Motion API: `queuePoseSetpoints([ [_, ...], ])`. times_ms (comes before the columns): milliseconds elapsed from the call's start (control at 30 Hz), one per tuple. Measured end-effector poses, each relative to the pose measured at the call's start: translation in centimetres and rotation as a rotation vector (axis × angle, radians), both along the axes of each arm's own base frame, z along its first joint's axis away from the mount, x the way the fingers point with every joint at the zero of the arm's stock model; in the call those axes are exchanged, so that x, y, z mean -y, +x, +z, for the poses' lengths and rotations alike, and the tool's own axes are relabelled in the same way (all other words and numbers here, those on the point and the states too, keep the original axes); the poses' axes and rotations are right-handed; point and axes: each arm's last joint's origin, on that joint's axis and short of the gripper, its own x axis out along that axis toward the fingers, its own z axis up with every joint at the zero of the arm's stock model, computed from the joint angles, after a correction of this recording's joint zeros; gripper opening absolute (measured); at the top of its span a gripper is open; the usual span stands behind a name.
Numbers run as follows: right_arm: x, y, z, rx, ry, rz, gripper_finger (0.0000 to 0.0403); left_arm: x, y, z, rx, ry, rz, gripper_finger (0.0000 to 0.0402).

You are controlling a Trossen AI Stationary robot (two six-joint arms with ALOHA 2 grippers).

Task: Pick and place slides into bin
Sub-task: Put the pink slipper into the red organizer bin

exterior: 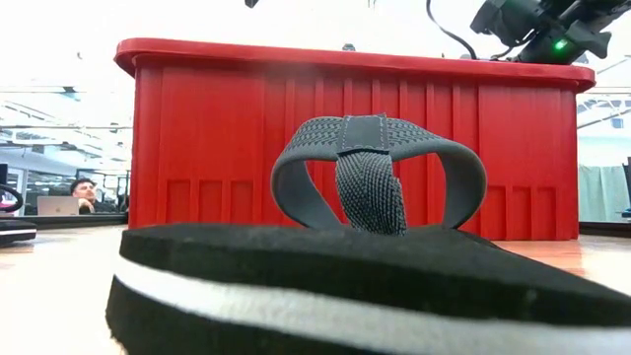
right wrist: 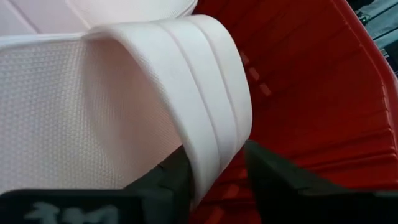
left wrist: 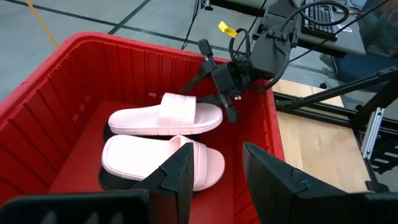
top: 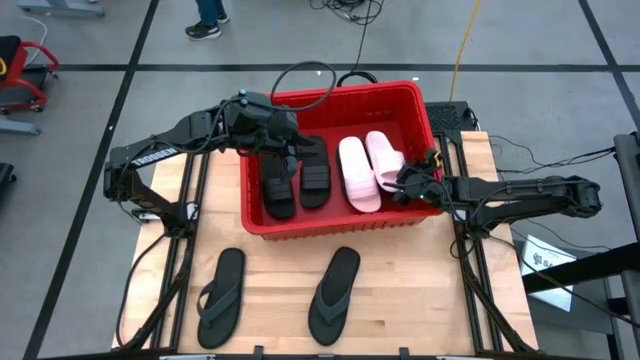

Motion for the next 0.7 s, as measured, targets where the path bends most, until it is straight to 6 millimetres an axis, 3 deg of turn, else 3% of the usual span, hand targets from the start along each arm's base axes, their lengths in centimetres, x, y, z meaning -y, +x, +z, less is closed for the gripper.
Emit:
queuePoseSetpoints([
  [233,-0.5,-0.1,0.4,0.000,-0.016,0.044,0.0160,0.0,0.0,0.0,0.000,-0.002,0.001,0.0131],
  [700,-1.3,-1.1,1.9,0.037,-0.059,0.120,0.0160,0.0,0.0,0.0,0.001,-0.013,0.006,0.0131],
])
